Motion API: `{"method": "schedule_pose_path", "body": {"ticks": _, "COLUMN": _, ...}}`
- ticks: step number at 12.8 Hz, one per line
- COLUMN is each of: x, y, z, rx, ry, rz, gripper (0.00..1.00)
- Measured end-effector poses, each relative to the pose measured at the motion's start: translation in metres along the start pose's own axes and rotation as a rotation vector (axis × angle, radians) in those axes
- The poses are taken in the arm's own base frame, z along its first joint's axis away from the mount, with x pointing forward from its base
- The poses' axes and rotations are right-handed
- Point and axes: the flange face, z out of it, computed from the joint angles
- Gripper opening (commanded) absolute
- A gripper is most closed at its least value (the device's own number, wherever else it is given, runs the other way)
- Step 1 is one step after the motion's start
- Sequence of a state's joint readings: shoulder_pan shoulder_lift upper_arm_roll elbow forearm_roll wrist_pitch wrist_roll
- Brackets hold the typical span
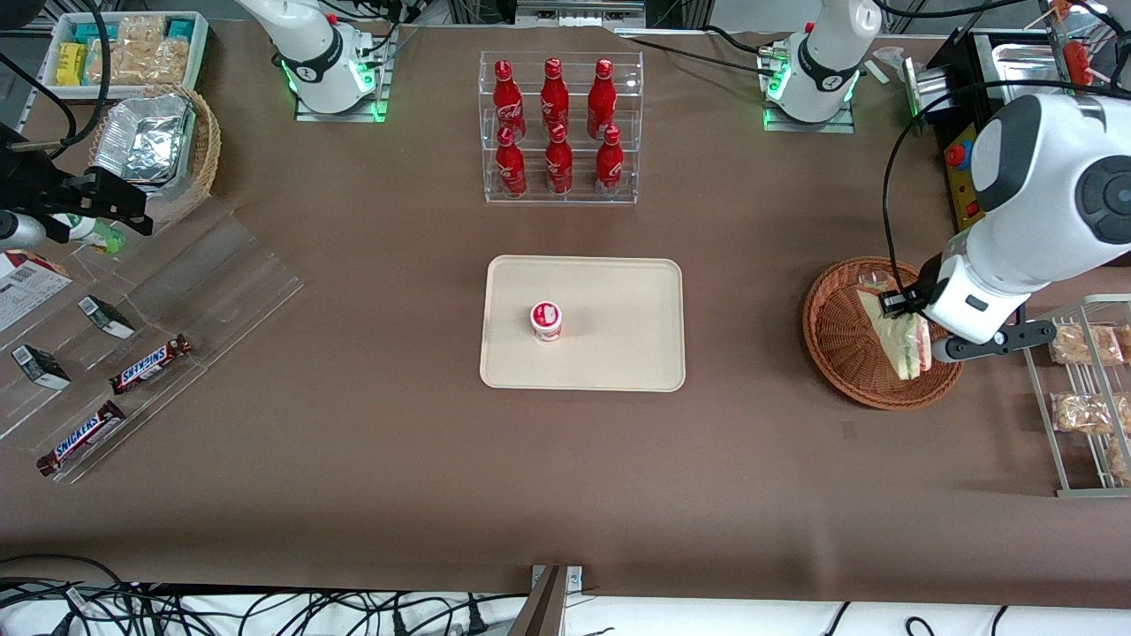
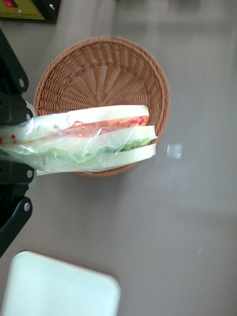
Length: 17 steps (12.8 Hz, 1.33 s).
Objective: Place sandwich from basket to tray
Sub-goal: 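Lift the sandwich out of the basket with the left gripper, then carry the sandwich to the cream tray beside the small bottle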
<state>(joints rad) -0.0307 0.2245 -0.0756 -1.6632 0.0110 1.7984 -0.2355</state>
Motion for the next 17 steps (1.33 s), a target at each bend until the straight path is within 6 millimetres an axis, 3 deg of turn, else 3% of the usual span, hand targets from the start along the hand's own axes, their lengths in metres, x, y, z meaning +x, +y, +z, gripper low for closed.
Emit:
{"method": "schedule_pose_path", "body": {"ticks": 4, "x": -0.014, "y": 0.055, "z": -0.017, "rx": -0.057, "ry": 0.0, "rz": 0.251, "gripper": 0.0}}
{"method": "schedule_pose_path", "body": {"ticks": 7, "x": -0.031, "y": 0.111, "z": -0.005, "rx": -0.071, "ry": -0.029, "rz": 0.338, "gripper": 0.0}}
{"method": "schedule_pose_path", "body": {"ticks": 11, "x": -0.042, "y": 0.18, "z": 0.025, "rx": -0.117, "ry": -0.013, "rz": 0.283, "gripper": 0.0}}
{"method": "schedule_pose_path", "body": {"ticks": 14, "x": -0.05, "y": 0.234, "z": 0.066, "rx": -0.135, "ry": -0.009, "rz": 0.245, "gripper": 0.0}}
{"method": "schedule_pose_path", "body": {"ticks": 17, "x": -0.056, "y": 0.27, "z": 0.105, "rx": -0.152, "ry": -0.002, "rz": 0.229, "gripper": 0.0}}
